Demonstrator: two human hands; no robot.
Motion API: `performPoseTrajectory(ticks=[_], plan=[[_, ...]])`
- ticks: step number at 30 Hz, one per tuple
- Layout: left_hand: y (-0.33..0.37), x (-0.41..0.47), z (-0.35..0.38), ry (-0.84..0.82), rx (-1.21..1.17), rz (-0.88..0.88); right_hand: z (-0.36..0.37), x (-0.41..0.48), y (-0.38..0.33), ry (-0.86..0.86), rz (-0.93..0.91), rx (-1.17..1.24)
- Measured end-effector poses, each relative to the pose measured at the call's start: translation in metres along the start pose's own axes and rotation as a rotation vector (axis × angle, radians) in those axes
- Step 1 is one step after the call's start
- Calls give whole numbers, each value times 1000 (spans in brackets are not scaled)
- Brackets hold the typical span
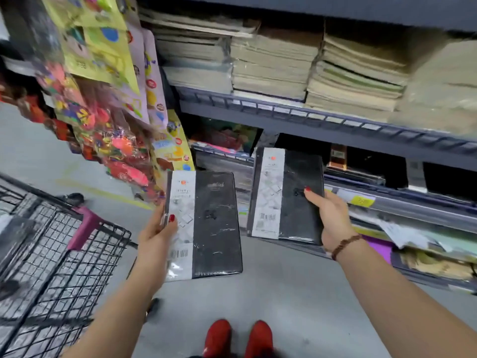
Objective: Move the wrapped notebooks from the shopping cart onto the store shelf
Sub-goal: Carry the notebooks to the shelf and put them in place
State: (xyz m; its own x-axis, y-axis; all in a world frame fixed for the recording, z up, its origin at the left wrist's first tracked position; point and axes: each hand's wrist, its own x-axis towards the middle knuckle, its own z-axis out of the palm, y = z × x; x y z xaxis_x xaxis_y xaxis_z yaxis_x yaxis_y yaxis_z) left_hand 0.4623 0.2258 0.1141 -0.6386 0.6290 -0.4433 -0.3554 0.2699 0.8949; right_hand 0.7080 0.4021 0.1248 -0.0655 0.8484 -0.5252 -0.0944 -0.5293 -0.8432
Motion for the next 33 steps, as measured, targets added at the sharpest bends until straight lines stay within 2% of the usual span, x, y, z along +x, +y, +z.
performPoseTrajectory(ticks=[3,10,14,16,18,20,23,25,33], plan=[[-18,12,0,-49,-1,11,6,24,6,15,-5,18],[-61,44,15,-43,-3,21,13,65,19,38,-26,5],[-79,52,17,-36,-15,40,10,66,19,-119,-44,39],[-87,54,16,-31,-19,49,6,62,20,-184,-122,18],[-93,57,14,18,33,63,1,56,24,-127,-212,-87],[-95,59,16,-2,119,67,-3,50,27,-110,-332,-208],[-92,56,17,19,161,68,-8,44,32,-232,-493,-584],[-92,52,16,22,109,87,-8,42,34,-237,-530,-819],[-95,47,11,44,64,80,8,47,40,-55,-615,-806]])
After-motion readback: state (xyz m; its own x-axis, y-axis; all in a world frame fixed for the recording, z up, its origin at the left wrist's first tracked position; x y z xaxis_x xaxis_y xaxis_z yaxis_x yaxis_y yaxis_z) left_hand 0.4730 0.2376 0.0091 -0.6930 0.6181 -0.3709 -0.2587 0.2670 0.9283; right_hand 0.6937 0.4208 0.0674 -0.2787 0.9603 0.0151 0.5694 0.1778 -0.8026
